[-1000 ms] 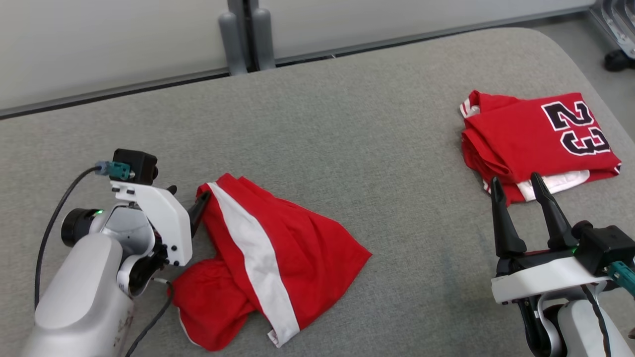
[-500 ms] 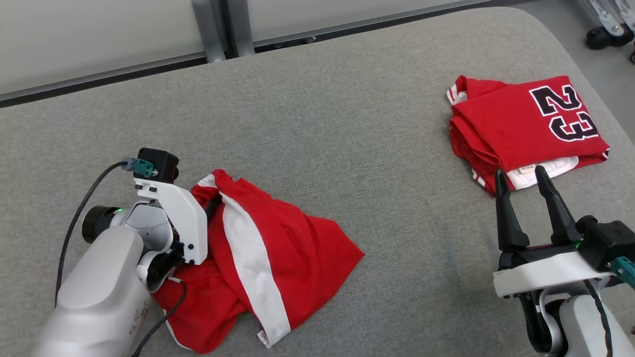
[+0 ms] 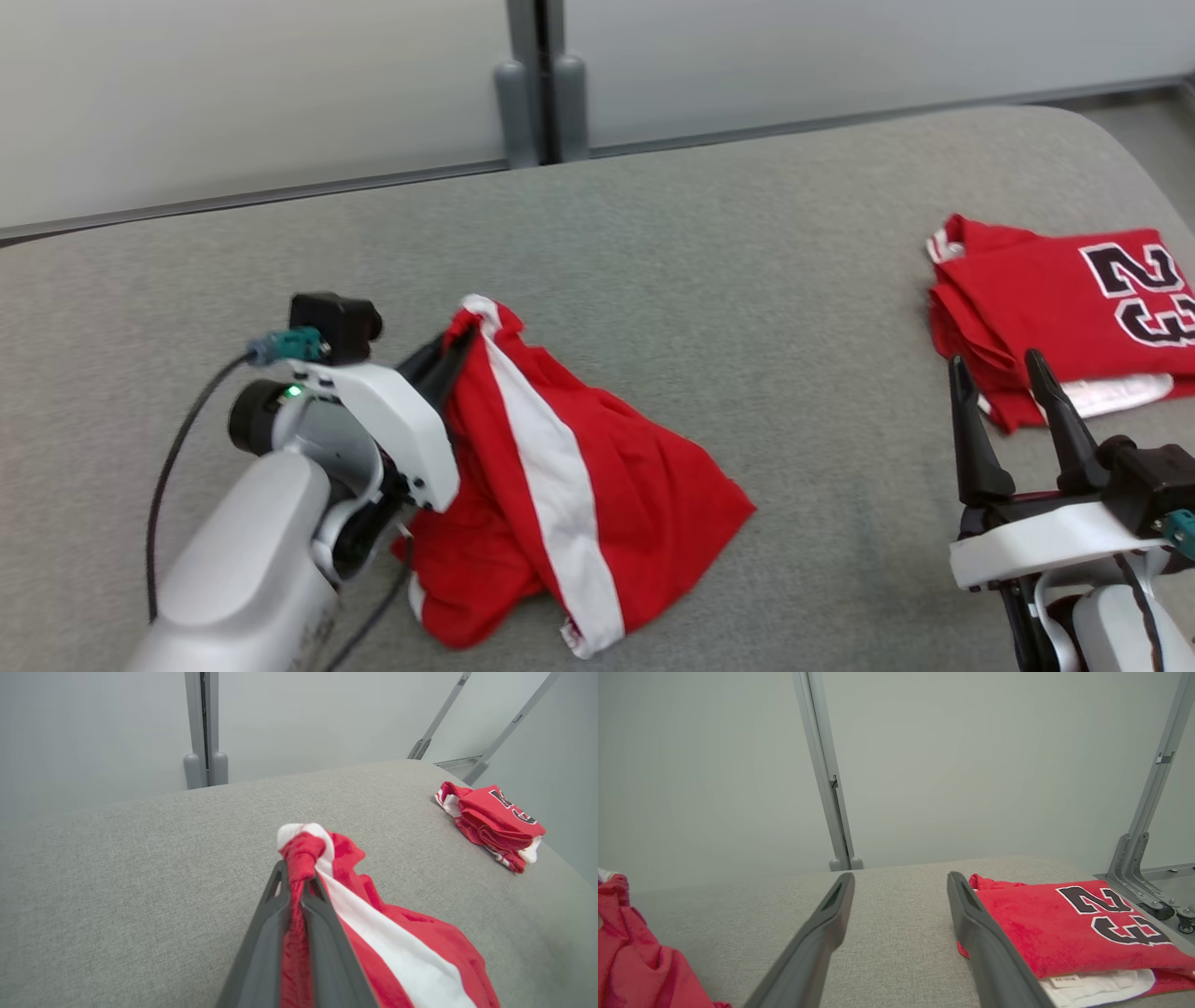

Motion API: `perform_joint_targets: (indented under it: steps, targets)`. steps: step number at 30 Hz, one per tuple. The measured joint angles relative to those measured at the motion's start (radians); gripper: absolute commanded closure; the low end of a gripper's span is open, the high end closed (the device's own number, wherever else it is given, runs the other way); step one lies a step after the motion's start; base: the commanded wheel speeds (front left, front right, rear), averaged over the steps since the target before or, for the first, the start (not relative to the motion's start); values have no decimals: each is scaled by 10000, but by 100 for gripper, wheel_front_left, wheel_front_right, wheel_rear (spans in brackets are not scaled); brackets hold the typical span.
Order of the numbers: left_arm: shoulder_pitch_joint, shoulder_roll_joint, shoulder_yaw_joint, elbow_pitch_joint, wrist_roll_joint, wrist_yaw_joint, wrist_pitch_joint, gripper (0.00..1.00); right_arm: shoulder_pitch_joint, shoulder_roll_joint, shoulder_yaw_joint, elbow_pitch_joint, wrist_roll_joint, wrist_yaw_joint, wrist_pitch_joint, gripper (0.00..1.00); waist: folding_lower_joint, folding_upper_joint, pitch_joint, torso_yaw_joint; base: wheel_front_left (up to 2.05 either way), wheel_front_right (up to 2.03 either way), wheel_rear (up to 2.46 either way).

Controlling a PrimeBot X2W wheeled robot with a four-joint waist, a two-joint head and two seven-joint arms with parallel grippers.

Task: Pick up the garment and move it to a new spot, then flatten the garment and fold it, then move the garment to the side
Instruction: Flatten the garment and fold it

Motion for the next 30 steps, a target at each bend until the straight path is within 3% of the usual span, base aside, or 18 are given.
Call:
perform_joint_targets:
  steps: [4, 13, 16, 20, 30]
  targets:
    - [1050, 82, 52, -1528, -224, 320, -17, 100, 161, -113, -82, 58, 33, 0, 0, 0, 0, 0, -301, 616, 0, 0, 0]
    - [3720, 807, 134, -4677, -288, 1760, 318, 100, 373, -151, -75, 196, 102, 0, 0, 0, 0, 0, -845, 1791, 0, 0, 0]
    - [4628, 840, 140, -5233, -568, 2054, 424, 100, 410, -134, -69, 217, 104, 0, 0, 0, 0, 0, -968, 2036, 0, 0, 0]
    - [5333, 1016, 153, -5173, -493, 2468, 359, 100, 459, -127, -35, 251, 132, 0, 0, 0, 0, 0, -1052, 2232, 0, 0, 0]
    - [5770, 880, 263, -3603, -418, 2721, -359, 100, 502, -192, 75, 311, 184, 0, 0, 0, 0, 0, -1157, 2198, 0, 0, 0]
